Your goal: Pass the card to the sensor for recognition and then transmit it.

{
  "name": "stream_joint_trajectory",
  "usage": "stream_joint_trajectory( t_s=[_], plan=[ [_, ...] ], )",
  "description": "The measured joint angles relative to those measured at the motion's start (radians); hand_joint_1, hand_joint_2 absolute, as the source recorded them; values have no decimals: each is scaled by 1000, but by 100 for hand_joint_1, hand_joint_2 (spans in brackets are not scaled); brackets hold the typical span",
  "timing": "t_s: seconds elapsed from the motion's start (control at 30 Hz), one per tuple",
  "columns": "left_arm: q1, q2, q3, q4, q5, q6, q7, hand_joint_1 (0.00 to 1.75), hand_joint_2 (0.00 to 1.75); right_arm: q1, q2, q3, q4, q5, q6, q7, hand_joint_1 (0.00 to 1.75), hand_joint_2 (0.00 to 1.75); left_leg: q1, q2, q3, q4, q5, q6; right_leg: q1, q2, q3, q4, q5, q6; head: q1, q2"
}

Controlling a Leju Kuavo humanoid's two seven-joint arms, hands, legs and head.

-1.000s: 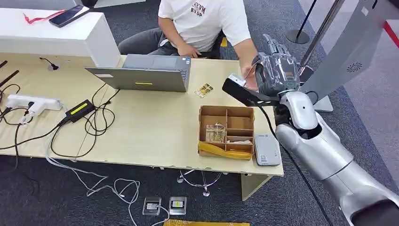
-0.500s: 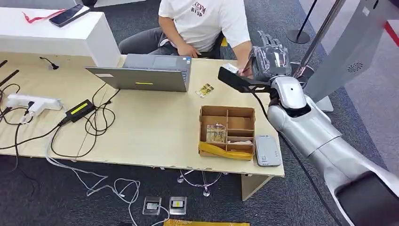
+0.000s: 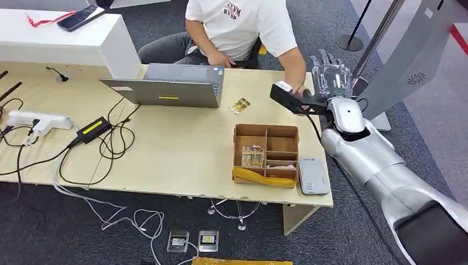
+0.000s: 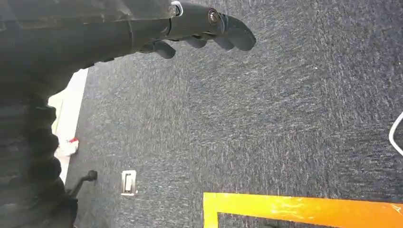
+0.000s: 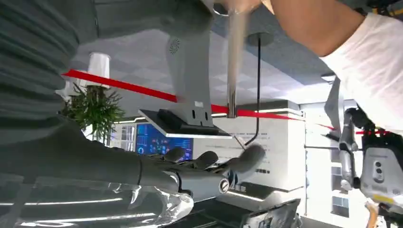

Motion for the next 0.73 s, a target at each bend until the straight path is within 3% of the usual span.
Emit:
stream_joint_trajectory(
  t_s=[0.27, 0.47, 0.6, 0.73],
  plan=[
    [0, 0, -5, 0, -1, 0, 6, 0, 175, 4, -24, 12, 8, 1, -32, 16, 0, 175, 0, 0, 0, 0, 0, 0, 0, 1, 0, 0, 0, 0, 0, 0],
    [5, 0, -5, 0, 21, 4, 3, 0, 175, 12, -59, 9, -9, 1, -178, 59, 0, 175, 0, 1, 1, 0, 0, 0, 0, 2, 0, 0, 0, 0, 0, 0],
    [14, -1, -4, 0, 29, 5, -11, 0, 175, 58, -136, -31, -93, 67, -326, 136, 0, 175, 0, -1, 1, 1, 0, 0, 0, 0, 1, -1, 0, 0, 0, 0],
    [22, -3, -3, 0, 29, 6, -20, 0, 175, 131, -238, -95, -240, 181, -378, 213, 0, 175, 0, 0, 2, 1, -1, 1, 0, 1, 2, -3, 0, 0, 0, 0]
  ],
)
